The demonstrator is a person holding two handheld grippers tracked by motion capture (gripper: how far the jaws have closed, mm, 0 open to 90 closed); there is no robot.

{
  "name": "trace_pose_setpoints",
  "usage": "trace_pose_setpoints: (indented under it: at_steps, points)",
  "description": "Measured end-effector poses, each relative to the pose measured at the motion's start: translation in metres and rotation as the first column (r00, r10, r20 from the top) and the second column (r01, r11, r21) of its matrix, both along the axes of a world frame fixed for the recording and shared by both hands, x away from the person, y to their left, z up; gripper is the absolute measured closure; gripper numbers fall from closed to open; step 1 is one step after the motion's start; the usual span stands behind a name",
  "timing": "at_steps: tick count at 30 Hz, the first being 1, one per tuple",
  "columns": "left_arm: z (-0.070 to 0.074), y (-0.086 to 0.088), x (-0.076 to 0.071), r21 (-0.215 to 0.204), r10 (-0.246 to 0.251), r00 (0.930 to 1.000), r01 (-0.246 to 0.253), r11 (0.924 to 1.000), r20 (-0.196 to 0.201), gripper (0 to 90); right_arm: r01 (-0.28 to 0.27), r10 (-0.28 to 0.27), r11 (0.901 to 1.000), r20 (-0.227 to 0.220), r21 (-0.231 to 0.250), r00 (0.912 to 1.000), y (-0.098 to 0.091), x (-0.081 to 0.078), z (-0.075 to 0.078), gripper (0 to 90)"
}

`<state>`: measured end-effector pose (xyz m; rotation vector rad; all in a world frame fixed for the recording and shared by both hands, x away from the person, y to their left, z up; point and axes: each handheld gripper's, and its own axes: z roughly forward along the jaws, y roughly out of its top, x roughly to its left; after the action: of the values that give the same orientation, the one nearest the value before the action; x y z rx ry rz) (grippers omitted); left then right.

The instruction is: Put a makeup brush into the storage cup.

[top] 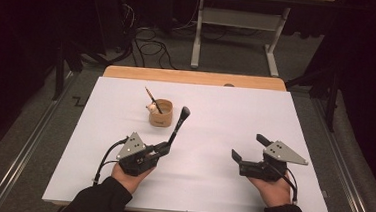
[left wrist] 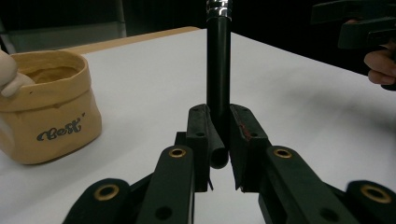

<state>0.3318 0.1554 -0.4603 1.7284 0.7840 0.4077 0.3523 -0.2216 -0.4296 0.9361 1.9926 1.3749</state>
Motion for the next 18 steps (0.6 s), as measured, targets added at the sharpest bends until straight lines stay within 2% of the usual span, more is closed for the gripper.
trace_pose_setpoints:
  at_steps: [8,18]
  points:
    - [0.0,0.0,0.0,-0.001,0.004,1.0,-0.004,1.0,0.004,79.1,-0.065,0.065,0.9976,0.013,0.023,0.9978,0.03,0.005,0.006,3.9]
    - [0.0,-0.001,0.0,0.004,0.001,1.0,-0.001,1.0,0.006,79.1,-0.102,0.101,0.9942,0.013,0.036,0.9948,0.05,0.006,0.011,4.1]
